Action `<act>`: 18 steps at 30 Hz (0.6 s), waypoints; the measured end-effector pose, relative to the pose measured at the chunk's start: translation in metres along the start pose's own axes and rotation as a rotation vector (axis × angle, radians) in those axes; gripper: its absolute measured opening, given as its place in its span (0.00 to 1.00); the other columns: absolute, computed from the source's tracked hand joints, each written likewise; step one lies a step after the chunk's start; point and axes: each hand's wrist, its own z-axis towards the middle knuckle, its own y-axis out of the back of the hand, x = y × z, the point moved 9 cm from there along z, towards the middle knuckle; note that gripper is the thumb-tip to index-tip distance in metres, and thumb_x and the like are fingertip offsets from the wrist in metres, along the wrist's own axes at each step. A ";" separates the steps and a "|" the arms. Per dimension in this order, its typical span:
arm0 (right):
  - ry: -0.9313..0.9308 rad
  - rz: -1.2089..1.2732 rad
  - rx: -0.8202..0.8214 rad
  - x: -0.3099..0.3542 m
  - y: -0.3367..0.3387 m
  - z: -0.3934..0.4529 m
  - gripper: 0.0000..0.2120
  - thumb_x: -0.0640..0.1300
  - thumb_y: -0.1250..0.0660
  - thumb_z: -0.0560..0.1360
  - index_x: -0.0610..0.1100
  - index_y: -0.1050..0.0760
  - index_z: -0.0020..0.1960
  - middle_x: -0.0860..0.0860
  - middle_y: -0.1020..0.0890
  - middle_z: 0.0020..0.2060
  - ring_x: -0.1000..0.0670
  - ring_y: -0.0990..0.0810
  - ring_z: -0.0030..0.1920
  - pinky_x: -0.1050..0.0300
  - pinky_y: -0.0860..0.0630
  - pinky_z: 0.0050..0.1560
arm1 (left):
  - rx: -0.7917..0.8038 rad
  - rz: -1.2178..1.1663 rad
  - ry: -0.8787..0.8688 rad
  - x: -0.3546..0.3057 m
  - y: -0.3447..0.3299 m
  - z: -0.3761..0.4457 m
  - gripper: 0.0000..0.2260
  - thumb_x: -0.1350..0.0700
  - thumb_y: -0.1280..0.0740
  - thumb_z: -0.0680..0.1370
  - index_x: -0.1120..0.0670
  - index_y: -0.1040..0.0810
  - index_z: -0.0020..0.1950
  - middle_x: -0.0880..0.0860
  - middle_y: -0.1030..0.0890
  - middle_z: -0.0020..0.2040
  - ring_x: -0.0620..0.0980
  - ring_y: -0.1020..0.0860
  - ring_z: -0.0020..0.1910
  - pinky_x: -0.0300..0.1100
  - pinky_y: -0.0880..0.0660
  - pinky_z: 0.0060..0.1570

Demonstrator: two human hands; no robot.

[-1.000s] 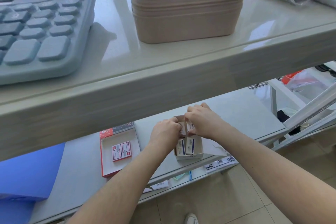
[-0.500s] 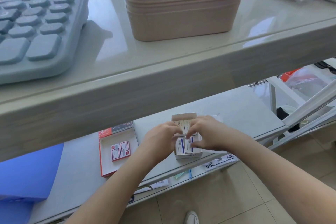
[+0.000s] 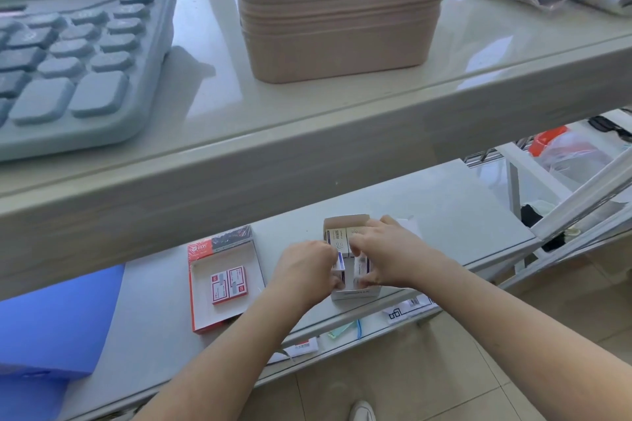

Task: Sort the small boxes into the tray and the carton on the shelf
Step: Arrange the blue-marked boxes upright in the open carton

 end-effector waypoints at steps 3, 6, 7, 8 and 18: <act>-0.028 0.360 -0.096 -0.011 0.016 -0.019 0.18 0.49 0.27 0.67 0.50 0.29 0.54 0.56 0.24 0.50 0.52 0.25 0.51 0.59 0.31 0.53 | 0.001 -0.113 0.024 0.005 0.000 0.000 0.14 0.47 0.27 0.70 0.51 0.21 0.52 0.51 0.19 0.52 0.54 0.22 0.49 0.47 0.23 0.47; -0.094 0.823 -0.228 -0.030 0.028 -0.043 0.25 0.40 0.25 0.67 0.51 0.29 0.61 0.55 0.26 0.53 0.54 0.22 0.50 0.63 0.23 0.52 | -0.005 -0.177 0.011 0.006 -0.003 -0.001 0.19 0.48 0.26 0.70 0.49 0.26 0.58 0.51 0.20 0.56 0.55 0.22 0.52 0.50 0.23 0.50; -0.113 0.890 -0.249 -0.035 0.028 -0.049 0.28 0.38 0.25 0.67 0.50 0.29 0.64 0.54 0.27 0.54 0.53 0.22 0.51 0.63 0.22 0.53 | -0.007 -0.195 0.005 0.005 -0.005 -0.002 0.21 0.49 0.27 0.70 0.48 0.27 0.61 0.51 0.20 0.57 0.55 0.23 0.54 0.50 0.23 0.51; -0.133 0.928 -0.254 -0.038 0.026 -0.053 0.29 0.37 0.25 0.67 0.49 0.30 0.65 0.53 0.27 0.55 0.53 0.21 0.52 0.62 0.22 0.54 | -0.009 -0.217 0.001 0.005 -0.006 -0.002 0.24 0.49 0.27 0.70 0.48 0.29 0.64 0.51 0.21 0.59 0.55 0.23 0.55 0.51 0.23 0.53; -0.215 0.881 -0.320 -0.050 0.017 -0.066 0.25 0.41 0.25 0.68 0.48 0.28 0.63 0.55 0.26 0.55 0.56 0.23 0.55 0.62 0.23 0.57 | -0.176 -0.830 -0.014 0.016 -0.001 -0.020 0.25 0.63 0.25 0.70 0.49 0.27 0.63 0.49 0.30 0.56 0.44 0.23 0.41 0.39 0.22 0.48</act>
